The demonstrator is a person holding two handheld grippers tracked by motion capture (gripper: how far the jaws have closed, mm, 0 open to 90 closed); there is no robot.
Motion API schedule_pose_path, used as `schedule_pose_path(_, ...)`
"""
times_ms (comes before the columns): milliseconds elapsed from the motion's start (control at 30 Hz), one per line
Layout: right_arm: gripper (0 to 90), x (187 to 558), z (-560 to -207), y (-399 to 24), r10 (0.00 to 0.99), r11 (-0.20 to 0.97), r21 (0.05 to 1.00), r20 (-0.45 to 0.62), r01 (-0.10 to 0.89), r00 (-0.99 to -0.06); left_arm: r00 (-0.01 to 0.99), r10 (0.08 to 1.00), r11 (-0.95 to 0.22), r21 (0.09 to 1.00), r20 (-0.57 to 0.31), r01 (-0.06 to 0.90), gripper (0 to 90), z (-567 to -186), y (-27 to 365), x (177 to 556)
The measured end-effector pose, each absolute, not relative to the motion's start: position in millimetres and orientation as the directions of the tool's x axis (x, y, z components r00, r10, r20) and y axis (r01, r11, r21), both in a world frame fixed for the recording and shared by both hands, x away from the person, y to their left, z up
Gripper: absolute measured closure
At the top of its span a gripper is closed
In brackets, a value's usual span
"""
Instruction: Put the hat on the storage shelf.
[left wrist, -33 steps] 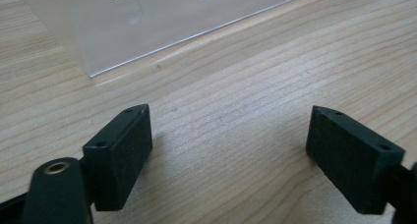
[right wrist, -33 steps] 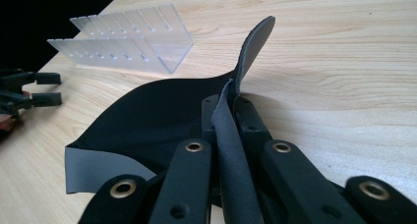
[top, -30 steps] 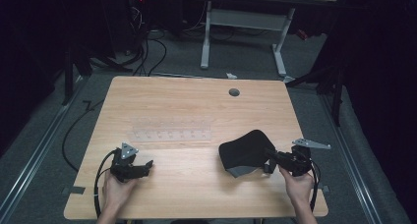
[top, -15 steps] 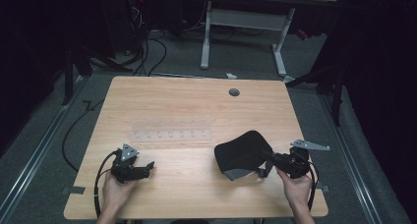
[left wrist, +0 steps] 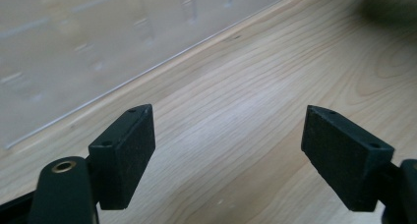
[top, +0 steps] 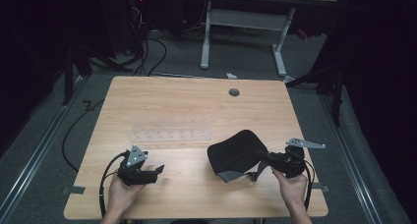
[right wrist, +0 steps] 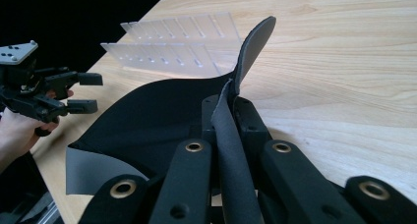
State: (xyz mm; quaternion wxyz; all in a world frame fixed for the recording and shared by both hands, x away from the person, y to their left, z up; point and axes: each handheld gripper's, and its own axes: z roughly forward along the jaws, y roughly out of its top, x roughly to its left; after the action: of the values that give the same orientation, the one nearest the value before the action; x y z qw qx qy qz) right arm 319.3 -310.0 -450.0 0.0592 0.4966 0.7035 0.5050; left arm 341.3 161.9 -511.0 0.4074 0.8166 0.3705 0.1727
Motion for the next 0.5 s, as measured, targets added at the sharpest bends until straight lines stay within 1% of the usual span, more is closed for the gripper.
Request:
schedule_pose_path(267, 85.8, 322.4, -446.5, -301.0, 0.74, 0.004, 0.769, 0.428, 0.64, -0.519, 0.733, 0.68, -0.438, 0.814, 0.021, 0.382, 21.8, -496.0, 142.0, 332.4)
schedule_pose_path(500, 85.8, 325.4, -442.4, -291.7, 0.727, 0.012, 0.768, 0.433, 0.641, -0.533, 0.775, 0.631, -0.453, 0.823, 0.024, 0.344, 20.7, -486.5, 124.5, 327.2)
